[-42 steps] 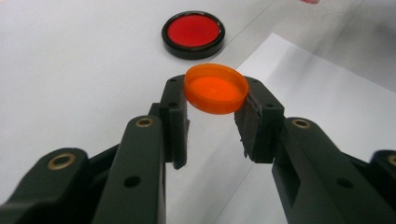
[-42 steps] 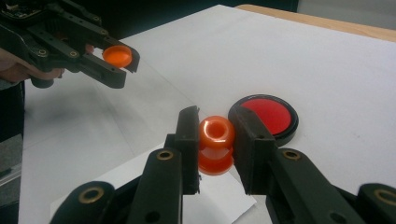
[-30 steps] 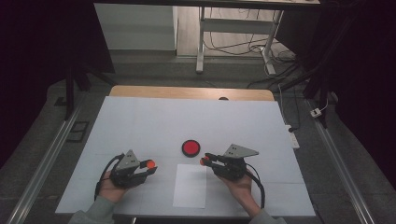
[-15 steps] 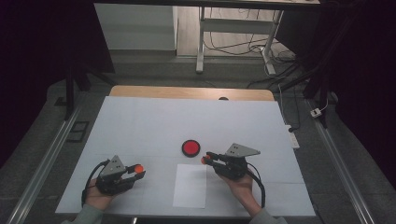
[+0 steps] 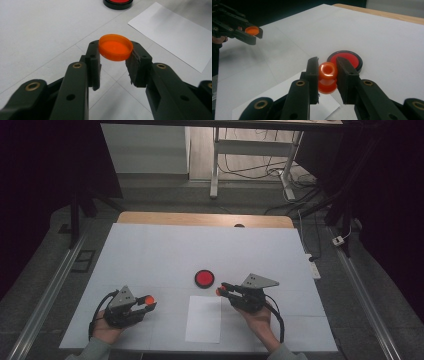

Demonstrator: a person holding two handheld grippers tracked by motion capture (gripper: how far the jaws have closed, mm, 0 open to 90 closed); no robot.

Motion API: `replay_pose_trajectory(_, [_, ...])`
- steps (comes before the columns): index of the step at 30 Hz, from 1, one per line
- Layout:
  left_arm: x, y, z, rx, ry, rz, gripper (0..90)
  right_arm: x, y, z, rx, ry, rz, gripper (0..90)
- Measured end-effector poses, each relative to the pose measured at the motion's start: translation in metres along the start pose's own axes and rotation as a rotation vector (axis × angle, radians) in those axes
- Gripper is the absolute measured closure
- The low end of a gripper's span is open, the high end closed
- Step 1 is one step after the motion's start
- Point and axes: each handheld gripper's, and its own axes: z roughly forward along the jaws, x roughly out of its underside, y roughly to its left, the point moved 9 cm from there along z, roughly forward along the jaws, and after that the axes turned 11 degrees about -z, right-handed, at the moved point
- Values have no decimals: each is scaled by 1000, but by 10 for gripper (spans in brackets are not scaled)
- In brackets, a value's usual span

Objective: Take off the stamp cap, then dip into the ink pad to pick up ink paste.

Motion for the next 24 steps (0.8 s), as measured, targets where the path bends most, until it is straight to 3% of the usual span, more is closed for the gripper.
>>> replay_pose_trajectory(24, [1,0,0,-4,-1,-5,649,-7,-5,6,9,-4,-13,718])
